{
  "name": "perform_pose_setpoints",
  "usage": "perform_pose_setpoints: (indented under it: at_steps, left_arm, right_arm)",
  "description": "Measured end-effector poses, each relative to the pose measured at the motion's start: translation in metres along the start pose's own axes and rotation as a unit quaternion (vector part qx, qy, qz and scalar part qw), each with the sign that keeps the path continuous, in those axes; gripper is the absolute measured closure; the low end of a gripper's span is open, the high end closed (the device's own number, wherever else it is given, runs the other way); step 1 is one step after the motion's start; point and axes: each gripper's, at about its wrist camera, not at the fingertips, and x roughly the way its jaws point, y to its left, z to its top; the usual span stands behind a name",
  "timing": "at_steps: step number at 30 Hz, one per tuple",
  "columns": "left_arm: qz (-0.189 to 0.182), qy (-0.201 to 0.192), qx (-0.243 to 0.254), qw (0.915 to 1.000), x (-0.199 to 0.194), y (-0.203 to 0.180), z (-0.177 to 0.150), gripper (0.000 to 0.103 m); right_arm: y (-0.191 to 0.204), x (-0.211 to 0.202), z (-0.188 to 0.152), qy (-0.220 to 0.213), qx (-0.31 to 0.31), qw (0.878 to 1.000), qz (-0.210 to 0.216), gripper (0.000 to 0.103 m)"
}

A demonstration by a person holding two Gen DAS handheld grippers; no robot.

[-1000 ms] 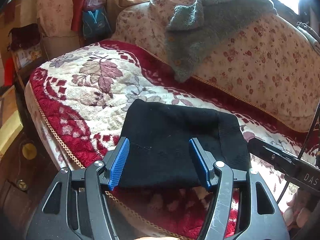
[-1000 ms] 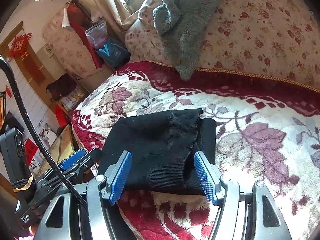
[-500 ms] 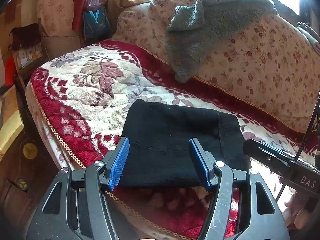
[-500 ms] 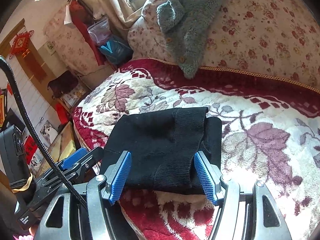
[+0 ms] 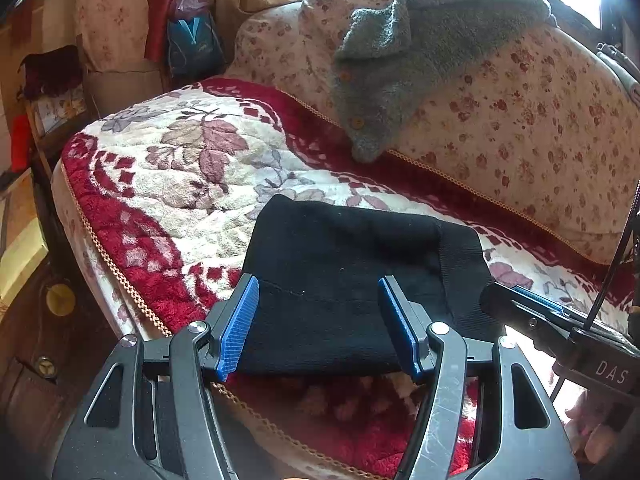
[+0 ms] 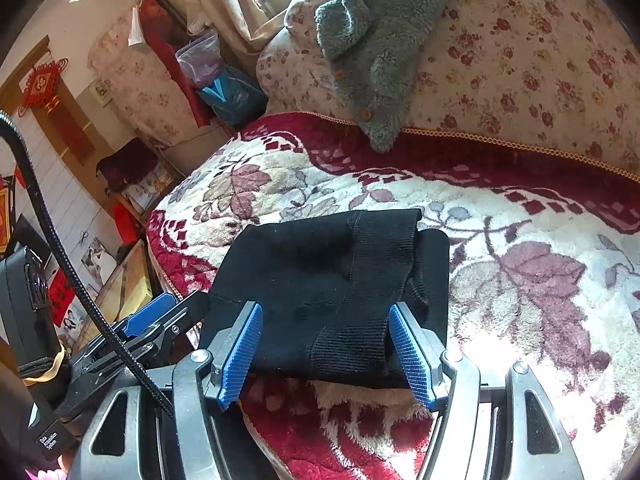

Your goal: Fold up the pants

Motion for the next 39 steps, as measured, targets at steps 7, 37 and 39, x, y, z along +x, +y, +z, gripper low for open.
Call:
perform_pose_setpoints:
  at_steps: [7, 37, 39]
  left_arm:
    - [0.004, -0.025, 0.013, 0.9996, -0.003, -0.009, -0.002, 0.041]
    - [-0.162, 0.080, 0.171, 0.9687, 0.071, -0.268, -0.040, 0.041]
    - [-0.160, 0.079, 0.167, 0.9697, 0.072, -0.265, -0.039, 0.041]
  right_arm:
    - [-0.007, -0.002, -0.003, 0.002, 0.012, 1.000, 0.005, 0.039]
    - [-0.254, -0.169, -0.066, -0.077, 0.174, 0.948, -0.254, 0.034]
    - [-0.256, -0.164, -0.065, -0.075, 0.176, 0.949, -0.249, 0.034]
